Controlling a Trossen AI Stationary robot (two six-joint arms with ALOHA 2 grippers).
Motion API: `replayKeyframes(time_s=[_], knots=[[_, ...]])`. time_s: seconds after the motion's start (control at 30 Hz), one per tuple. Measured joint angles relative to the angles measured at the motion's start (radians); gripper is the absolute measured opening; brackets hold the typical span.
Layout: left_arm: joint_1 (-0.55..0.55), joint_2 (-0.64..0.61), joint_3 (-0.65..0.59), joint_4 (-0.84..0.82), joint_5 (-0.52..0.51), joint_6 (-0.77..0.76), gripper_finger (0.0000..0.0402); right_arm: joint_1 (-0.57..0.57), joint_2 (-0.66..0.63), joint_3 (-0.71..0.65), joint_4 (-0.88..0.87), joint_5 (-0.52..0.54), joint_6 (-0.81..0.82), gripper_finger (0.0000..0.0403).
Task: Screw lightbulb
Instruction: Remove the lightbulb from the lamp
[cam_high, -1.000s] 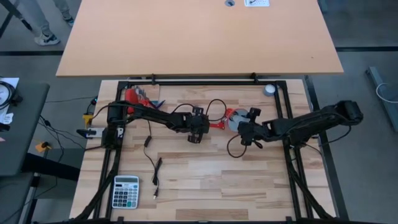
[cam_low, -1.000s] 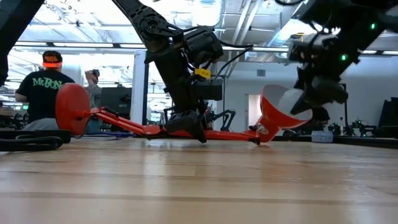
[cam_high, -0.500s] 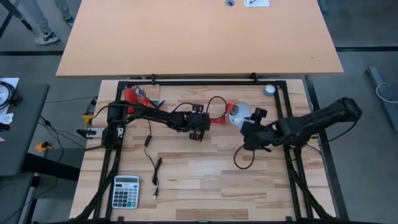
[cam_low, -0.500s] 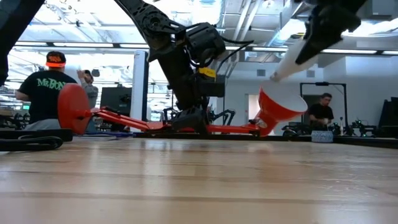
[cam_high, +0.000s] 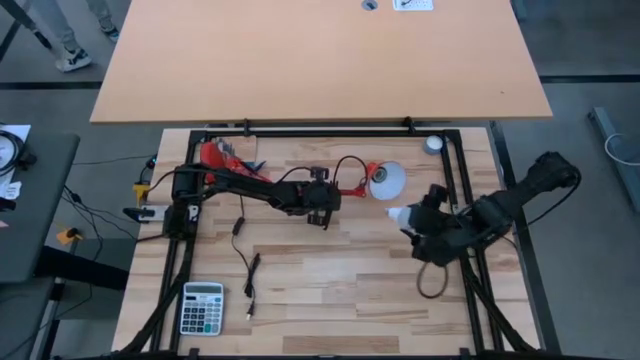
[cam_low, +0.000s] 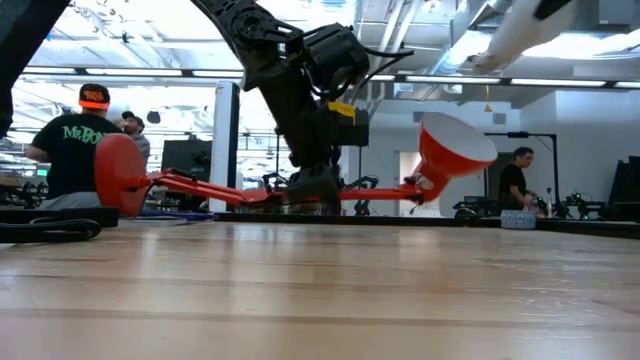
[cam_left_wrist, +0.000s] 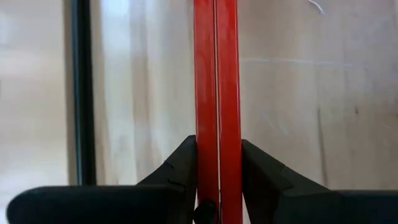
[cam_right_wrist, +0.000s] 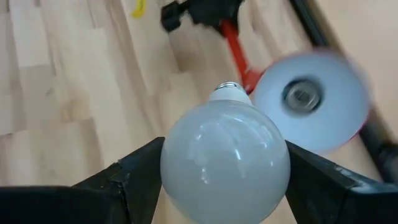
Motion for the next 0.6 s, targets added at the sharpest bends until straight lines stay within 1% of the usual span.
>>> replayKeyframes(time_s=[0.13, 0.3, 0.43, 0.53, 0.6], knots=[[0.000, 0.000, 0.053, -0.020, -0.016, -0.018, 0.0082, 0.100, 0.001, 0.002, -0.086, -0.018, 0.202, 0.0288], [-0.007, 0.000, 0.155, -0.092, -0.069, -0.024, 0.0082, 0.191, 0.002, -0.034, -0.088, 0.005, 0.342, 0.0288], [-0.023, 0.000, 0.276, -0.204, -0.156, -0.026, 0.0082, 0.222, 0.002, -0.088, -0.062, 0.019, 0.403, 0.0288], [-0.038, 0.000, 0.375, -0.336, -0.249, -0.055, 0.0082, 0.238, 0.003, -0.133, -0.044, 0.027, 0.422, 0.0288], [-0.045, 0.000, 0.439, -0.432, -0.292, -0.086, 0.0082, 0.247, 0.002, -0.163, -0.014, 0.035, 0.418, 0.0288]])
